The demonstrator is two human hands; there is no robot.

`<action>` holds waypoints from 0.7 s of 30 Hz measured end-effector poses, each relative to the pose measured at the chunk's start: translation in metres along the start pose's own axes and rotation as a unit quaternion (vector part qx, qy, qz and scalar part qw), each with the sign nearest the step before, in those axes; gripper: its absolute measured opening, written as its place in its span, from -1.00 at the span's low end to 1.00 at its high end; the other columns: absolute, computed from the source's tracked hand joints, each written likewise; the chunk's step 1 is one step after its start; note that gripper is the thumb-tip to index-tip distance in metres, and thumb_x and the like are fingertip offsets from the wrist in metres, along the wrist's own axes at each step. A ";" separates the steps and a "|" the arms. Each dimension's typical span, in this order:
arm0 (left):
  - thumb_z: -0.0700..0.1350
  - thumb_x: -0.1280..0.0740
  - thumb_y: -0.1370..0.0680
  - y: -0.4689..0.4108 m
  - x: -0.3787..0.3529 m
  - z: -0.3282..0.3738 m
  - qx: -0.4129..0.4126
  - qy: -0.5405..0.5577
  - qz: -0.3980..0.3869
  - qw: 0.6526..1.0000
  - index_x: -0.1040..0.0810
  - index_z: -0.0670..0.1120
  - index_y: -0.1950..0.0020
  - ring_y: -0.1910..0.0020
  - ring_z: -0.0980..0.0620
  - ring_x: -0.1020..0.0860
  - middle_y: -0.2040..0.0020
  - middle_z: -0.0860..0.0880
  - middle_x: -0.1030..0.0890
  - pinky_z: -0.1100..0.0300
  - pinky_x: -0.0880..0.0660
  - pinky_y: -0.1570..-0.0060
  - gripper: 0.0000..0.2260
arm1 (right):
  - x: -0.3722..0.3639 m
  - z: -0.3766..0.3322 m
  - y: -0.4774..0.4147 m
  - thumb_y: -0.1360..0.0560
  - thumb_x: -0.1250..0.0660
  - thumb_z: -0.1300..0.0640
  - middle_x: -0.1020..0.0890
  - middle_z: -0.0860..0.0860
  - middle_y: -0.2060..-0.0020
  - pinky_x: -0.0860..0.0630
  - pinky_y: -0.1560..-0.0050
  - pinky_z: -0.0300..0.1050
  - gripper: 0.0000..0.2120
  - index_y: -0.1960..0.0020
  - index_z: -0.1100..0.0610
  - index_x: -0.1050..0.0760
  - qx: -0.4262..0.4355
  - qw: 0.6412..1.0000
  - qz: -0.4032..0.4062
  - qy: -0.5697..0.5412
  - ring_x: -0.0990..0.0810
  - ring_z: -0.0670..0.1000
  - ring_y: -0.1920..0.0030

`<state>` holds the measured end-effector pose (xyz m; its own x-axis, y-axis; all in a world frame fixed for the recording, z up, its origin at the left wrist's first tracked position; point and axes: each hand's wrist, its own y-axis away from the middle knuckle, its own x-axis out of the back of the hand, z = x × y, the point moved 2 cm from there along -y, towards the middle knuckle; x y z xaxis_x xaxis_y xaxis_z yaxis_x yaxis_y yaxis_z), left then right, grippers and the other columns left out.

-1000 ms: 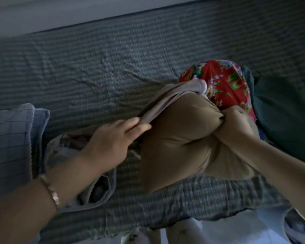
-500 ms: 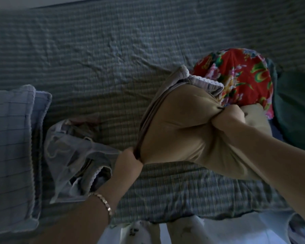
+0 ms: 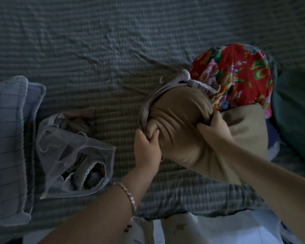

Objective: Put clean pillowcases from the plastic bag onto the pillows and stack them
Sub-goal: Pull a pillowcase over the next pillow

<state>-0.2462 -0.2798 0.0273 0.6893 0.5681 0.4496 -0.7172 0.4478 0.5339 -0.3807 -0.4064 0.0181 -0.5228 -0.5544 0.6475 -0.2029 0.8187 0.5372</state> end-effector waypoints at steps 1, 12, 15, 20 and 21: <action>-0.05 -0.28 -0.56 0.000 -0.005 0.005 0.011 0.001 -0.006 1.000 -0.40 -0.09 0.09 0.21 0.09 -0.45 0.21 0.08 -0.43 0.42 -0.30 0.37 -0.87 | -0.006 0.003 0.004 -0.35 -0.47 0.02 -0.40 0.16 -0.30 -0.35 -0.22 -0.09 -0.24 -0.39 0.22 -0.16 0.009 0.999 -0.018 -0.031 -0.38 0.14 -0.31; -0.06 -0.42 -0.46 -0.002 -0.025 0.021 -0.038 -0.120 -0.067 0.990 -0.53 -0.16 0.14 0.17 0.02 -0.57 0.21 -0.03 -0.59 0.32 -0.42 0.27 -0.82 | -0.047 0.019 0.011 -0.03 -0.48 -0.40 -0.18 0.15 -0.35 -0.05 -0.43 0.00 0.50 -0.43 0.25 0.49 0.063 0.970 -0.081 0.220 -0.18 0.15 -0.39; -0.05 -0.42 -0.45 0.005 -0.021 0.034 -0.098 -0.154 -0.108 0.977 -0.46 -0.14 0.19 0.32 0.11 -0.49 0.31 0.00 -0.51 0.32 -0.33 0.39 -0.79 | -0.052 0.032 0.009 -0.14 -0.53 -0.26 -0.27 0.12 -0.32 -0.19 -0.38 -0.04 0.38 -0.47 0.22 0.40 0.065 0.973 -0.065 0.210 -0.29 0.11 -0.34; 0.04 -0.29 -0.52 -0.009 0.011 0.039 -0.047 -0.288 -0.171 0.941 -0.38 0.04 -0.09 0.25 0.07 -0.53 0.16 0.06 -0.52 0.21 -0.38 0.37 -0.80 | -0.050 0.038 0.004 -0.20 -0.55 -0.13 -0.42 0.06 -0.29 -0.47 -0.10 -0.05 0.24 -0.52 0.12 0.28 0.063 0.991 -0.022 0.119 -0.47 0.08 -0.21; 0.05 -0.27 -0.53 -0.015 0.018 0.036 -0.029 -0.324 -0.180 0.928 -0.37 0.06 -0.16 0.22 0.07 -0.53 0.14 0.08 -0.53 0.19 -0.41 0.33 -0.76 | -0.048 0.037 0.005 -0.23 -0.53 -0.12 -0.44 0.05 -0.28 -0.47 -0.04 -0.08 0.21 -0.52 0.10 0.27 0.075 0.989 -0.017 0.127 -0.50 0.07 -0.18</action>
<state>-0.2194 -0.3006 0.0533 0.7883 -0.1511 0.5965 -0.4206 0.5754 0.7015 -0.3869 -0.3703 -0.0304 -0.2924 -0.5857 0.7560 -0.3478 0.8015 0.4864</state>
